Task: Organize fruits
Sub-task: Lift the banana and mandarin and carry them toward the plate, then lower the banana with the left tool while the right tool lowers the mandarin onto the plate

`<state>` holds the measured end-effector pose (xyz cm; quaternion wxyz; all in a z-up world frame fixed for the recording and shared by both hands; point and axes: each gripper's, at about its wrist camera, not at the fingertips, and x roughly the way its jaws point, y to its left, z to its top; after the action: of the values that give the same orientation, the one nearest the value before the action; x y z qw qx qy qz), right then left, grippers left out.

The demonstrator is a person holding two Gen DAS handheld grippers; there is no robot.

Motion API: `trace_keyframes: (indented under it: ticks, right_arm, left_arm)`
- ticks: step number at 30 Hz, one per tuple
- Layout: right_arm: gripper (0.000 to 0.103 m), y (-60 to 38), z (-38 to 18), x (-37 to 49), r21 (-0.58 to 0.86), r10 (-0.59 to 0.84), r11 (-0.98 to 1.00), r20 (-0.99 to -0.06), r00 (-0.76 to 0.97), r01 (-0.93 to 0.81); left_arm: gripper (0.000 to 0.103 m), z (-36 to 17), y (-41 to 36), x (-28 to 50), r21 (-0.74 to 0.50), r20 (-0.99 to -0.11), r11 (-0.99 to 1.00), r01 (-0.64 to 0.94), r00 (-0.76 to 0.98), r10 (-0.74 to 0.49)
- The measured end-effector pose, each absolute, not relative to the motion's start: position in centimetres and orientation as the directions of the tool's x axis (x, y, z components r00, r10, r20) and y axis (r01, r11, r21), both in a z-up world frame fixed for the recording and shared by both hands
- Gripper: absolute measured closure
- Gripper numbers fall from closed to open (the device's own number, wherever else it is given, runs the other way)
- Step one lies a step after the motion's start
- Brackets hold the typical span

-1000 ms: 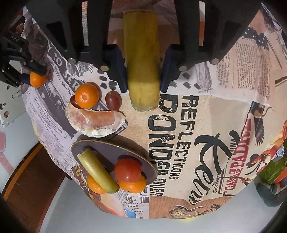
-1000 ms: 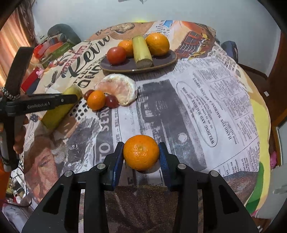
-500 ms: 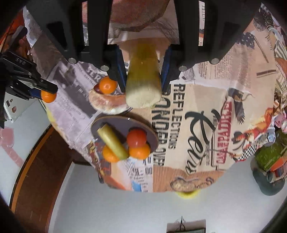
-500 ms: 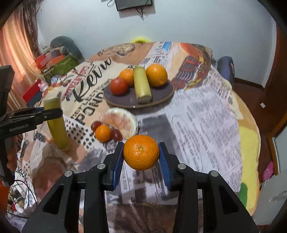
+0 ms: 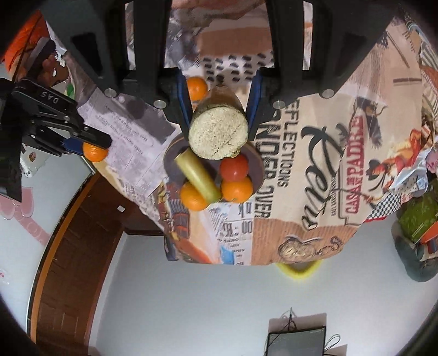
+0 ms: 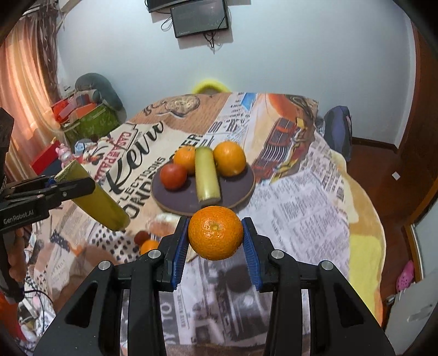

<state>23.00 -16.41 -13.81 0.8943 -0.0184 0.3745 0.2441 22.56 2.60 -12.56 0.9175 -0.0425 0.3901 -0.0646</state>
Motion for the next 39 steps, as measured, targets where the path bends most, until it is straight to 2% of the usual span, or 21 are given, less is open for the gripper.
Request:
trace_keyframes:
  ticks: [14,30,39]
  right_arm:
    - [0.068,-15.9,-13.8,27.1,0.145,0.424,0.882,-0.662,0.619,-0.448]
    - [0.068,-14.8,-17.9,33.2,0.188,0.435,0.877,-0.703,0.562,-0.443]
    - [0.068,-13.9,-19.8,35.6,0.194,0.435,0.872,-0.727,0.531,-0.45]
  left_arm:
    - [0.067,-12.6,-0.2,27.4,-0.109,-0.705,0.982,0.151,0.685,-0.184]
    - [0.067,-17.0,-0.8,33.2,-0.143,-0.758,0.979,0.145,0.62,-0.202]
    - [0.066,-17.5,0.1,35.7,-0.177,-0.75,0.976,0.128,0.624,-0.218]
